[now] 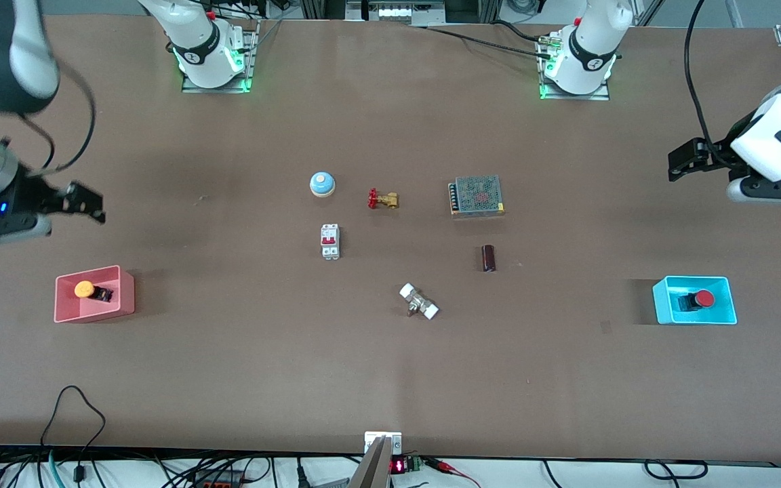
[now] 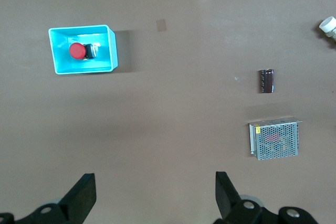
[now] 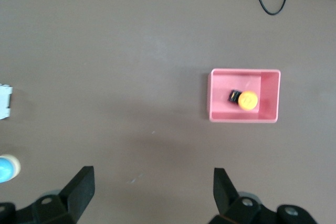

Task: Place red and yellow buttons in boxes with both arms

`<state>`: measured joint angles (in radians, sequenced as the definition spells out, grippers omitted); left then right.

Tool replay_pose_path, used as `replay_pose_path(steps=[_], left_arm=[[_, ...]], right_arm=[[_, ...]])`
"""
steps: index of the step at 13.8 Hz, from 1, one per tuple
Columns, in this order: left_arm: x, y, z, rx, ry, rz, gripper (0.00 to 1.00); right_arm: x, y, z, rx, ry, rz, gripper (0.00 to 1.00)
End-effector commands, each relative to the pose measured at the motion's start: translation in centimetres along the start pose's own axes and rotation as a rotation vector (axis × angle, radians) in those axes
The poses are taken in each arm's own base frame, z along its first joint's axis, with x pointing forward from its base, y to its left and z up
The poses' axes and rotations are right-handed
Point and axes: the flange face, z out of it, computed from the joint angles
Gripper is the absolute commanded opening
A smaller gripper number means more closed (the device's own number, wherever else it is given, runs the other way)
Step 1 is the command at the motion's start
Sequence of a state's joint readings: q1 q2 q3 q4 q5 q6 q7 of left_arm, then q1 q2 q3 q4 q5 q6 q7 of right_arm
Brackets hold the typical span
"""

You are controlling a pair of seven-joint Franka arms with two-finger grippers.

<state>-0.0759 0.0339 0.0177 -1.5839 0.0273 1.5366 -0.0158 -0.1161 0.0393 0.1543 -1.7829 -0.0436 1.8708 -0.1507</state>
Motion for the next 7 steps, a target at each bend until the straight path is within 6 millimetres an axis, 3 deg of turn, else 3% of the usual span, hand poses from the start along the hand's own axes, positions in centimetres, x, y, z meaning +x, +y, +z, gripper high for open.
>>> replay_pose_path(steps=[1,3,5,7], left_arm=[[-1.9,-1.1,-1.4,0.001,0.016,-0.02,1.0],[-2.1,-1.7,-1.3,0.0,0.013,-0.026,1.0],[-2.4,-0.8,-1.4,0.002,0.019,-0.009,1.0],[-2.1,-0.8,-1.2,0.002,0.023,-0.011,1.0]], right_arm=[[-1.7,-3.4,-3.1,-0.024,-0.03,0.107,1.0],[-1.8,-4.5,-5.8,-0.02,-0.045,0.16,1.0],[-2.0,-4.0,-7.5,-0.017,-0.077,0.17,1.0],[-1.3,-2.8,-7.4,0.012,-0.11,0.198,1.0]])
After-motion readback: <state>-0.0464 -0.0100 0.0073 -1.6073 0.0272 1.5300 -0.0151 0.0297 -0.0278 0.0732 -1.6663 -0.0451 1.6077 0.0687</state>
